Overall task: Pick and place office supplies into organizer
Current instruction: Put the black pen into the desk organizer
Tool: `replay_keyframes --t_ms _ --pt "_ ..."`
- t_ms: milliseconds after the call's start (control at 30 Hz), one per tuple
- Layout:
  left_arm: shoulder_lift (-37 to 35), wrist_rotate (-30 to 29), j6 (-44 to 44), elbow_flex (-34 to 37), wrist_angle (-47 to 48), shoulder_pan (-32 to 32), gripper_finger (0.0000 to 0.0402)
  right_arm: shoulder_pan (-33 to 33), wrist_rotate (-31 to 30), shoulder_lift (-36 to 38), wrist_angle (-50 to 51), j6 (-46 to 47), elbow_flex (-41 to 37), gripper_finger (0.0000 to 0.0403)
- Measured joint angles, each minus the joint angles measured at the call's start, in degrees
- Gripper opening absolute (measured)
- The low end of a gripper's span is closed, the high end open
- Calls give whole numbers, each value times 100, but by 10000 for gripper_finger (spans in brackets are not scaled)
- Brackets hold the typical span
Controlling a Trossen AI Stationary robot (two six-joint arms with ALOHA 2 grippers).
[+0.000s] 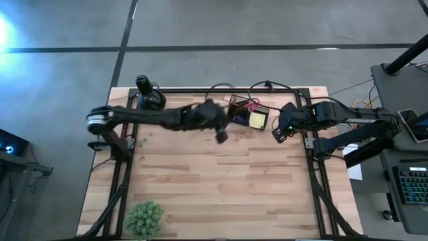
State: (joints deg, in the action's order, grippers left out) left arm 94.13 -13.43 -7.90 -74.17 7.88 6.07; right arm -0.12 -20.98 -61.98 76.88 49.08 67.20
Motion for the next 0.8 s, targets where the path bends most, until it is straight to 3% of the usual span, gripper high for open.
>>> replay_keyframes --t_ms 233,400,800 --pt "1281 45 1056 -1631 -34 679 8 0 -1 0 0 50 -33 127" --pt "2046 546 1196 -2418 -28 1067 8 0 3 0 30 315 -117 130" --pt "2725 713 1641 -2630 -153 1322 8 0 1 0 46 294 -188 123"
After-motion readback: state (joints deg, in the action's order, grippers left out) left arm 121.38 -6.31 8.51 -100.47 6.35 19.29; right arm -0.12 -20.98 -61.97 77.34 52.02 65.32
